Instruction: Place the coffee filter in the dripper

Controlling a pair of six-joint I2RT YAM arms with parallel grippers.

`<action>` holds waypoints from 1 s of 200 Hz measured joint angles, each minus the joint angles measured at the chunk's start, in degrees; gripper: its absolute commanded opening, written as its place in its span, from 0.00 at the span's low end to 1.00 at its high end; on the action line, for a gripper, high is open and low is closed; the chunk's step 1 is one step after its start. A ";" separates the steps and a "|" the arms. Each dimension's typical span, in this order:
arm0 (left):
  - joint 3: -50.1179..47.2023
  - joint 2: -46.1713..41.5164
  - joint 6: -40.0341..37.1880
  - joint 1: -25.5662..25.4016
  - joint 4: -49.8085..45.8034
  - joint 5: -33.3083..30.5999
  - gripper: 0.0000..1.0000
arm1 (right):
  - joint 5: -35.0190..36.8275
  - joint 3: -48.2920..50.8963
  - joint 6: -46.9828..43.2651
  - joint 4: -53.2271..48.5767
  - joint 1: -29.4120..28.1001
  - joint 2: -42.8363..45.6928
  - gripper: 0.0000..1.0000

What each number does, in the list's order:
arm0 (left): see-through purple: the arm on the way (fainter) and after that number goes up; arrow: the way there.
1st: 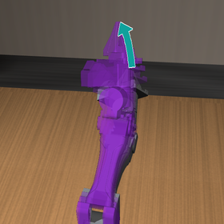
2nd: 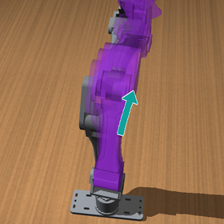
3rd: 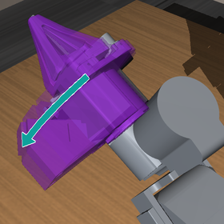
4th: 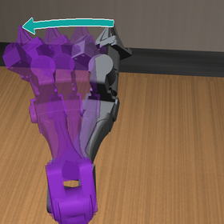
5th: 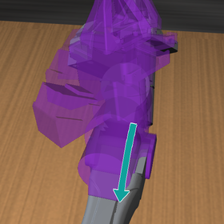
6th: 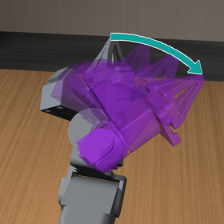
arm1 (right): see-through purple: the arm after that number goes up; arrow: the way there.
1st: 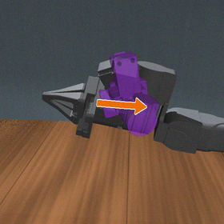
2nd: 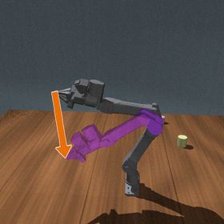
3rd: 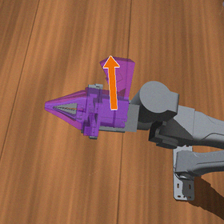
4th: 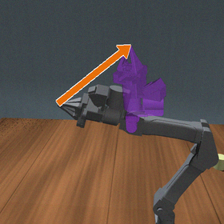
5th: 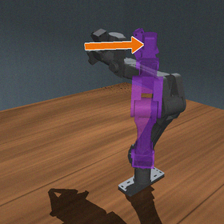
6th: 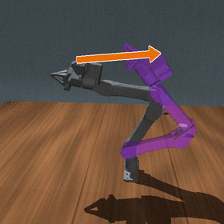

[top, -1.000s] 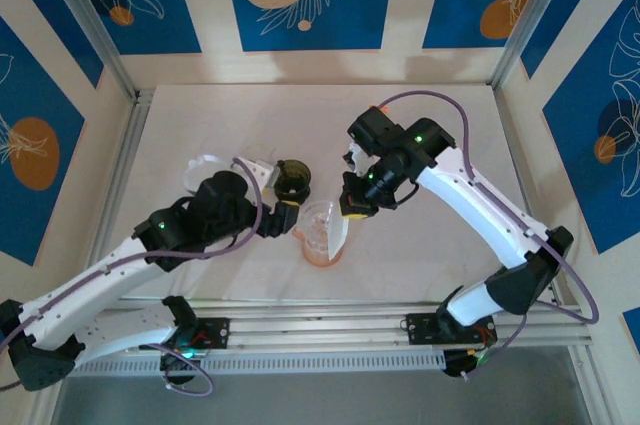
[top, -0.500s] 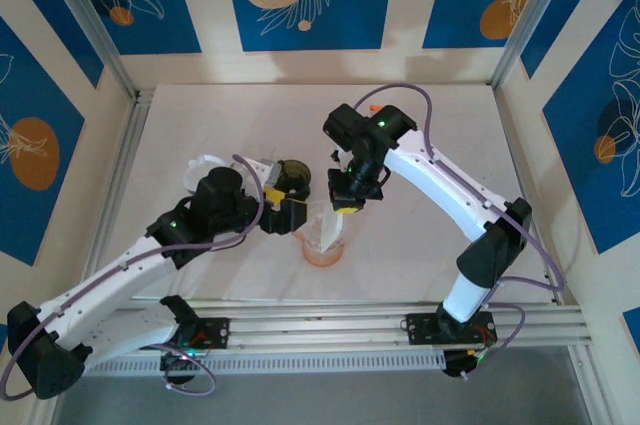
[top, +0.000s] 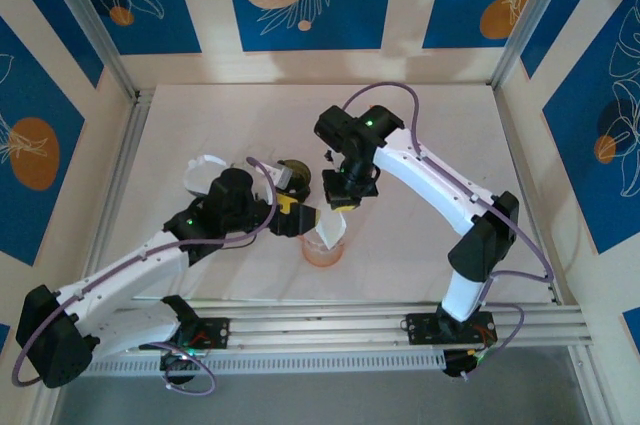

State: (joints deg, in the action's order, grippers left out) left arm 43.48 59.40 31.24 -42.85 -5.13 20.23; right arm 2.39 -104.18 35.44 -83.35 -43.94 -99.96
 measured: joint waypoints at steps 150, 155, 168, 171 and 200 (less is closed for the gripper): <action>0.07 2.64 0.83 0.02 -2.16 0.09 0.75 | 4.68 2.19 -0.85 4.66 -3.23 2.03 0.19; 0.07 2.64 0.92 0.02 -2.27 0.09 0.75 | 4.96 2.80 -0.83 5.09 -3.45 2.54 0.16; 0.07 2.60 1.27 0.04 -2.69 0.07 0.76 | 5.60 3.98 -1.33 5.97 -3.98 3.72 0.04; 0.07 2.60 1.38 0.07 -2.80 0.04 0.76 | 5.81 4.22 -0.74 6.16 -4.15 3.98 0.02; 0.07 2.38 2.01 0.11 -3.28 -0.39 0.85 | 8.76 4.57 -1.86 6.69 -5.25 4.94 0.00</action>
State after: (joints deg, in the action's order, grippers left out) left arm 43.55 61.78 33.26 -42.74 -8.40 19.84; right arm 11.16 -99.61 33.58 -76.66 -49.19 -95.02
